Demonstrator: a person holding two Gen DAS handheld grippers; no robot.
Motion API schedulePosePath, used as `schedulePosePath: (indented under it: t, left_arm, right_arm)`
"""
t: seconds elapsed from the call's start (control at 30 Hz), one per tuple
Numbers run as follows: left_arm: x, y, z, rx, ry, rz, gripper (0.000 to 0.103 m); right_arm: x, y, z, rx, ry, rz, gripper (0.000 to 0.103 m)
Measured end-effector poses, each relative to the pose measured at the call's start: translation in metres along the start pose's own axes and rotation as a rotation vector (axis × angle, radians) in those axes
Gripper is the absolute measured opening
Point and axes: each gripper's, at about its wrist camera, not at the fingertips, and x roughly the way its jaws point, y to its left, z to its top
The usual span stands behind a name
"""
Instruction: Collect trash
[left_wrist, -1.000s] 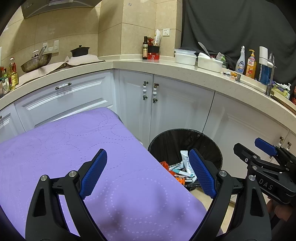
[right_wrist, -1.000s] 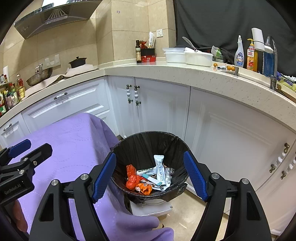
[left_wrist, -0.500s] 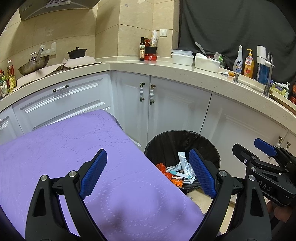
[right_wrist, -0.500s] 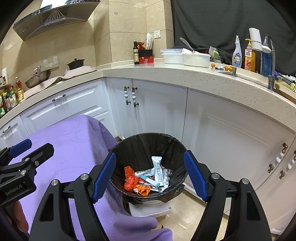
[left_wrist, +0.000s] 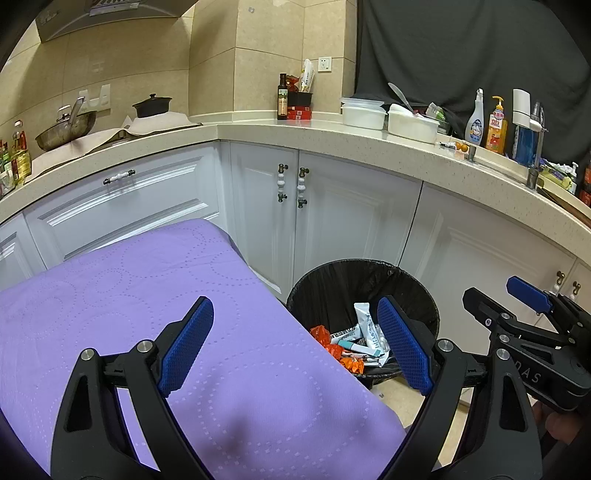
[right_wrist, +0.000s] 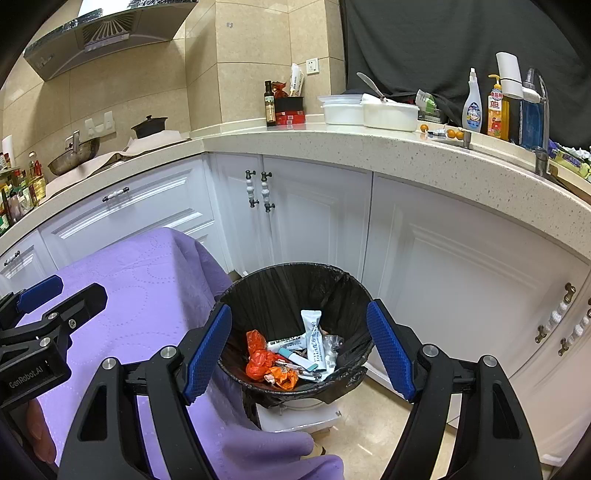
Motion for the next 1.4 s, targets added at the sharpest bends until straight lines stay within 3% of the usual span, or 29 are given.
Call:
schedulePosePath:
  t: [1.4]
  left_arm:
    - [0.006,-0.013,0.006,0.013,0.000,0.012,0.091]
  right_arm:
    - [0.000,-0.005,0.001,0.008,0.000,-0.007,0.073]
